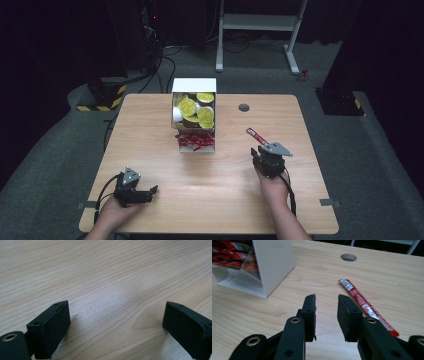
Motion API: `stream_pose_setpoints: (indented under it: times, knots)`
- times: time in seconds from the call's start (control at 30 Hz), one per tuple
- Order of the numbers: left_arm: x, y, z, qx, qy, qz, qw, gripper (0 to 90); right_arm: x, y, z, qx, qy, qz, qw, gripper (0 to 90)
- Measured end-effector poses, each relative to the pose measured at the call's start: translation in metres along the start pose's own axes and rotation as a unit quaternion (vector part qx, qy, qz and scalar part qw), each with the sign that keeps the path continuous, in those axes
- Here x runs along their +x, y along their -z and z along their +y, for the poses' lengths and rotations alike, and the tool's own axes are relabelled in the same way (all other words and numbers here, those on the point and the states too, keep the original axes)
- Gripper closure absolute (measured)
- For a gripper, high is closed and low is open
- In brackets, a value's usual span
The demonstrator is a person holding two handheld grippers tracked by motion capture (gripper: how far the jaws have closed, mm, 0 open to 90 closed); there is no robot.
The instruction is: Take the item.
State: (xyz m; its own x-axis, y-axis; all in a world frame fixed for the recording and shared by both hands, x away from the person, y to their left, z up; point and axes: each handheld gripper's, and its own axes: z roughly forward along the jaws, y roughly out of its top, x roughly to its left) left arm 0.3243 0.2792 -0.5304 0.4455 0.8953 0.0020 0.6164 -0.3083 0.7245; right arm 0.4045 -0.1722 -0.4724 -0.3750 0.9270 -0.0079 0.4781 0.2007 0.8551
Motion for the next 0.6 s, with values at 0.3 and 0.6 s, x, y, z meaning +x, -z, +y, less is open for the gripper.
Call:
stream_pose_setpoints:
  times: [0.3,0.6]
  knots:
    - [0.000,0.000,0.000,0.000,0.000,0.000,1.0000,7.9,0.025,0.006,-0.006,0.004,0.015,0.027,0.9995,66.8]
    - [0.000,0.000,0.000,0.002,-0.002,0.000,1.0000,7.9,0.059,0.007,-0.025,0.024,0.054,0.068,0.9960,58.4]
